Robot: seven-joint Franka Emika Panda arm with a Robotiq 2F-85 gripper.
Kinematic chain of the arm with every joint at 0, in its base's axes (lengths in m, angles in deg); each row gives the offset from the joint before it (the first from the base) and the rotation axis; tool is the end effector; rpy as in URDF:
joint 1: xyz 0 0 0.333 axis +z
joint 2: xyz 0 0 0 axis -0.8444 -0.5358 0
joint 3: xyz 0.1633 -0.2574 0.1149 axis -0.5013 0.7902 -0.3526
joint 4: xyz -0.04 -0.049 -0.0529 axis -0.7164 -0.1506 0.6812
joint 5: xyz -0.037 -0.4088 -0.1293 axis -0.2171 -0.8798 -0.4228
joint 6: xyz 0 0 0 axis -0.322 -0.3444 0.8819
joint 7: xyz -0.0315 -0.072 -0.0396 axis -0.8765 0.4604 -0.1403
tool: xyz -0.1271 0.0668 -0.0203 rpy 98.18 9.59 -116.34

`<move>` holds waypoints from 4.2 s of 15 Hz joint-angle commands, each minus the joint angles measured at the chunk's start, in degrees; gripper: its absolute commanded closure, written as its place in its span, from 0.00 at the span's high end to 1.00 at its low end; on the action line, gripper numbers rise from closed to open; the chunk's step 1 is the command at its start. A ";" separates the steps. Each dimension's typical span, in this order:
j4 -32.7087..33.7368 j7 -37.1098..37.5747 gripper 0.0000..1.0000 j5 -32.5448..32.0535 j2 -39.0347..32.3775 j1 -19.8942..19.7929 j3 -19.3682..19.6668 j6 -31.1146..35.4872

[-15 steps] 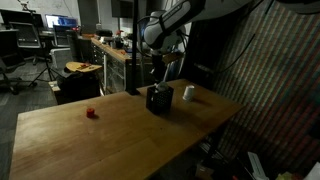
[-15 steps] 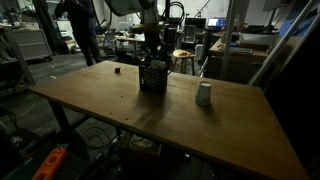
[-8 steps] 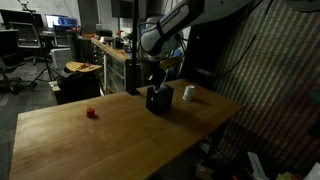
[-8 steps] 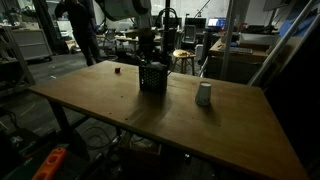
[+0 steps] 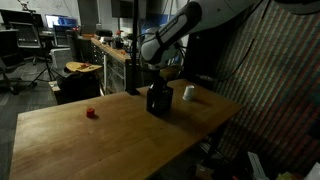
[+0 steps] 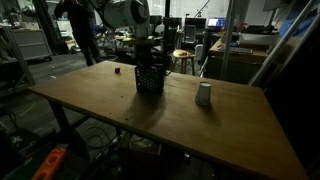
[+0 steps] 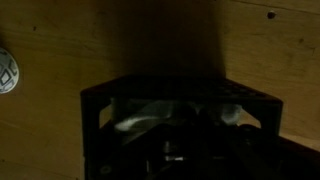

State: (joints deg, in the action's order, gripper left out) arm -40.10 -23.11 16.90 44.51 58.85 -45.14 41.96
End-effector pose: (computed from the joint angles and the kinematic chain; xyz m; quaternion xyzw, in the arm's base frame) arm 0.6649 -0.0174 0.2401 0.9896 0.1046 -0.0566 0.0808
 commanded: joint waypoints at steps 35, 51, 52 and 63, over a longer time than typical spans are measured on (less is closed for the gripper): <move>-2.71 -1.11 0.05 3.64 7.10 -2.78 -0.85 -1.53; 0.24 -0.96 0.32 4.34 -1.45 -5.29 0.04 -2.76; 0.48 -1.08 0.40 4.42 -1.25 -5.28 -0.04 -3.11; 1.78 -1.54 1.00 4.63 4.33 -4.39 -0.95 -4.49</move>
State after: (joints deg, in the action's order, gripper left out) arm -38.76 -23.31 20.49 46.38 54.10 -45.85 39.11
